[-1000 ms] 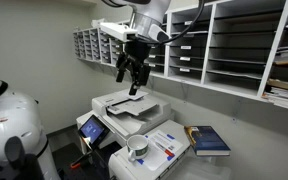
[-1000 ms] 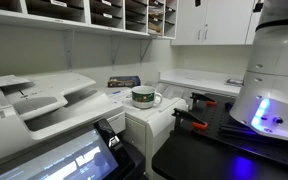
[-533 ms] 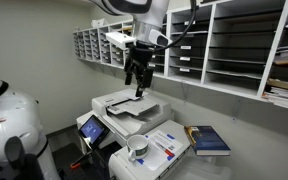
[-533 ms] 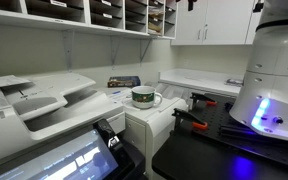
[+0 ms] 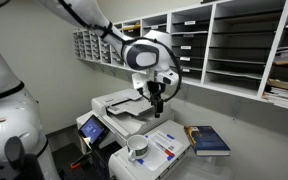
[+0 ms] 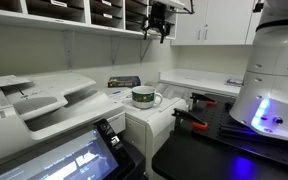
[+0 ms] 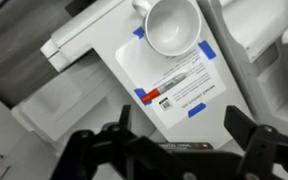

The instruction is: Put the marker into the mug.

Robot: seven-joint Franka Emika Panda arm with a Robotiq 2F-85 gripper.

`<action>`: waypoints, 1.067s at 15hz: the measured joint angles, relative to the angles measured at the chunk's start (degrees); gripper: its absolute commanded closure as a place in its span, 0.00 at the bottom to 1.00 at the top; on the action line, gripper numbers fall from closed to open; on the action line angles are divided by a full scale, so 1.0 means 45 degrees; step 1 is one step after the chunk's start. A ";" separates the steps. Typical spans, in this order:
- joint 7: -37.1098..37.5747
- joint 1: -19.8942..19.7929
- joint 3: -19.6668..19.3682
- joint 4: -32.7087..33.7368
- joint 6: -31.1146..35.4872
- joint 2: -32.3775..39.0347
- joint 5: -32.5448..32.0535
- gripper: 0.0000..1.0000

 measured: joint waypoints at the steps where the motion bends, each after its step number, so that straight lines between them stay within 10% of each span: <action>1: 0.0430 -0.0013 0.0022 0.0054 0.0987 0.0818 0.0205 0.00; 8: 0.4735 0.0040 0.0032 0.1477 0.5158 0.5573 0.0484 0.00; 16: 1.0988 0.2289 -0.1973 0.3204 0.5754 0.9069 0.0457 0.00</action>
